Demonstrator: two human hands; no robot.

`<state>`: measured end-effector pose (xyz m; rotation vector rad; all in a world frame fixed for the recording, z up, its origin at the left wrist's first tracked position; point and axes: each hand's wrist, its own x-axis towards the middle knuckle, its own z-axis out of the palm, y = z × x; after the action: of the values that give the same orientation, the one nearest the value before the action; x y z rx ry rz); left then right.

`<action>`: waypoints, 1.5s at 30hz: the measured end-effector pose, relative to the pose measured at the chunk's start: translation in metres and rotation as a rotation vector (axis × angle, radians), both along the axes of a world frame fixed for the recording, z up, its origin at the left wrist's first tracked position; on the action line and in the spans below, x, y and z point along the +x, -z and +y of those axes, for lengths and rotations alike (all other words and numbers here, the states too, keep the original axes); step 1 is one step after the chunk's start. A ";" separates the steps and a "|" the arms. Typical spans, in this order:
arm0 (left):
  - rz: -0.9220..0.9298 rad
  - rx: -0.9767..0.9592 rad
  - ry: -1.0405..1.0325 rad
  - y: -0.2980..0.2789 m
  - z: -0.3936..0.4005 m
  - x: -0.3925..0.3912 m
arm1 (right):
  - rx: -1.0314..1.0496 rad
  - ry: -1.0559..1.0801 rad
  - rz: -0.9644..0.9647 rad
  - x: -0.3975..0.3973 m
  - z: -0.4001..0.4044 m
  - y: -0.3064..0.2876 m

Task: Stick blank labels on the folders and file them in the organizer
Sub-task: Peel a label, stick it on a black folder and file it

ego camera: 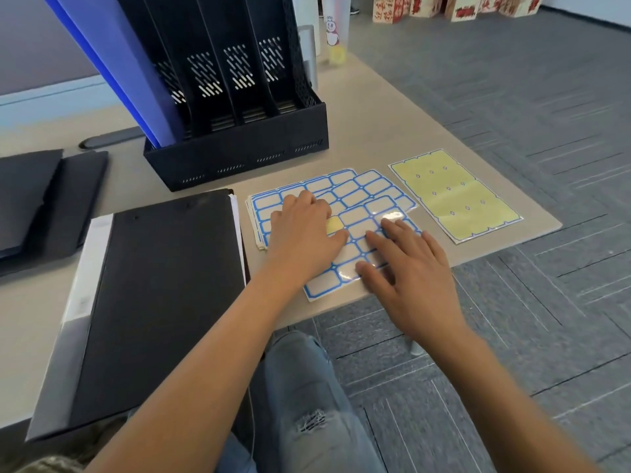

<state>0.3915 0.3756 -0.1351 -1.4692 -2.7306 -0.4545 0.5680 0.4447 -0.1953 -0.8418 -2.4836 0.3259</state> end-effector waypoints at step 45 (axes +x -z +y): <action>-0.856 0.749 -0.020 -0.051 -0.105 0.045 | -0.142 -0.205 0.517 -0.030 -0.050 -0.090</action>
<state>0.4360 0.2704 -0.0839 -1.1654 -2.4572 -2.2167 0.5381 0.3950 -0.1057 -0.4755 -2.0743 0.7023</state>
